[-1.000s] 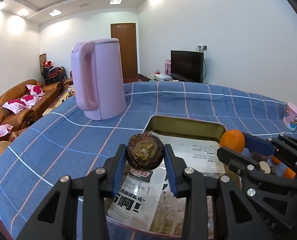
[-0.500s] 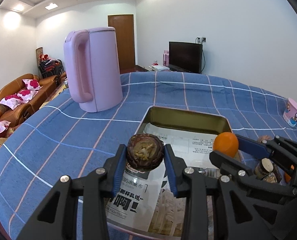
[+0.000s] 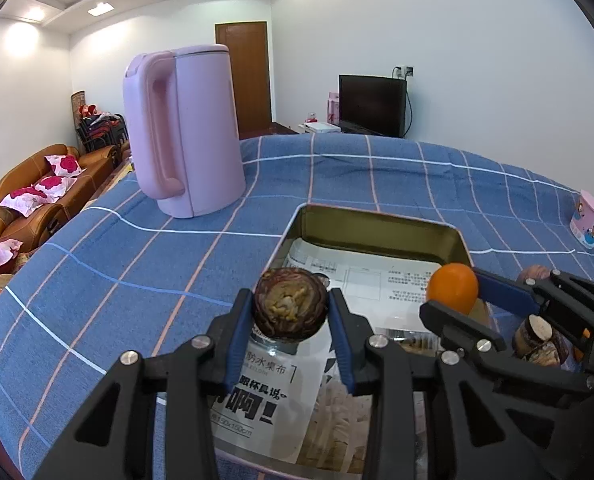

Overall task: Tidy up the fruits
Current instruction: 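Open the left gripper to drop the brown fruit into the tin while the right gripper drops the orange, then withdraw both grippers from the tin back toward the remaining fruits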

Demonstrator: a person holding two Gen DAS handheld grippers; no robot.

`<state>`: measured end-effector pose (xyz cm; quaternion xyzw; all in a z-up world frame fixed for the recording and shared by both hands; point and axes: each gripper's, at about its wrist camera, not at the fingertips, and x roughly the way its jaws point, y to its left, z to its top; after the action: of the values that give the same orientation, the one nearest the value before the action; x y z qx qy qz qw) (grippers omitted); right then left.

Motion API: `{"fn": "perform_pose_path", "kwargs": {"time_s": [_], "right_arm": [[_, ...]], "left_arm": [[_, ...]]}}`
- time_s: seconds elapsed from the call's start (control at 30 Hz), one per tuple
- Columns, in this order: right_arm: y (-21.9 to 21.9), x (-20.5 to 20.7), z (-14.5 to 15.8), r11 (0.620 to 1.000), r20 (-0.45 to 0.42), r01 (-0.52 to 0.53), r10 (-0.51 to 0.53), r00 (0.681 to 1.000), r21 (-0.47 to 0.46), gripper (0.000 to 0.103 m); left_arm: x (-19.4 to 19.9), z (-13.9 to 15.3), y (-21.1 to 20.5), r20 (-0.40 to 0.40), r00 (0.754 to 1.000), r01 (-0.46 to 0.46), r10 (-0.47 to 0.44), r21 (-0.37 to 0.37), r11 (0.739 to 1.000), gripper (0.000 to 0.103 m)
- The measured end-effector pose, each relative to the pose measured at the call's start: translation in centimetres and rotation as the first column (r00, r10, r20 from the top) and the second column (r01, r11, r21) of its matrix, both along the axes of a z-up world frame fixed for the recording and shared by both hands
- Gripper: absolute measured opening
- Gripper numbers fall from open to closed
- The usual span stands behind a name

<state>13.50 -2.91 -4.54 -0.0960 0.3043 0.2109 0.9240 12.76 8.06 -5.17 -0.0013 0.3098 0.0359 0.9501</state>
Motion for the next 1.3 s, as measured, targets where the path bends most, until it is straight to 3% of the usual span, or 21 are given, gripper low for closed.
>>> {"fn": "perform_pose_path", "kwargs": {"time_s": [0.27, 0.33, 0.57, 0.67, 0.8, 0.93, 1.03, 1.3], "right_arm": [[0.0, -0.1, 0.0, 1.0, 0.006, 0.004, -0.004, 1.0, -0.001, 0.041], [-0.2, -0.3, 0.1, 1.0, 0.02, 0.015, -0.015, 1.0, 0.001, 0.045], [-1.4, -1.5, 1.0, 0.998, 0.092, 0.046, -0.049, 0.994, 0.034, 0.051], [-2.0, -2.2, 1.4, 0.997, 0.133, 0.058, -0.066, 0.989, 0.059, 0.054], [-2.6, -3.2, 1.9, 0.995, 0.186, 0.059, -0.075, 0.98, 0.086, 0.056], [-3.0, -3.8, 2.2, 0.992, 0.224, 0.063, -0.087, 0.971, 0.11, 0.057], [-3.5, -4.0, 2.3, 0.989, 0.235, 0.08, -0.108, 0.966, 0.125, 0.06], [-7.3, -5.4, 2.7, 0.98, 0.232, 0.174, -0.192, 0.954, 0.092, 0.061]], "left_arm": [[-0.3, 0.1, -0.1, 0.013, 1.0, -0.012, 0.011, 0.012, 1.0, 0.04], [-0.6, 0.3, 0.0, 0.031, 0.999, -0.017, 0.017, 0.013, 1.0, 0.041], [-1.7, 0.7, 0.6, 0.082, 0.992, -0.1, 0.099, 0.011, 0.995, 0.083], [-2.5, 1.0, 0.5, 0.119, 0.985, -0.125, 0.122, 0.019, 0.992, 0.087], [-3.3, 1.4, 0.7, 0.172, 0.969, -0.184, 0.179, 0.01, 0.983, 0.101], [-3.7, 1.4, 0.5, 0.187, 0.963, -0.202, 0.196, 0.012, 0.979, 0.101], [-3.6, 1.3, -0.5, 0.185, 0.962, -0.218, 0.203, 0.068, 0.973, 0.101], [-4.7, 1.9, -3.1, 0.221, 0.968, -0.143, 0.122, 0.081, 0.986, 0.101]]}}
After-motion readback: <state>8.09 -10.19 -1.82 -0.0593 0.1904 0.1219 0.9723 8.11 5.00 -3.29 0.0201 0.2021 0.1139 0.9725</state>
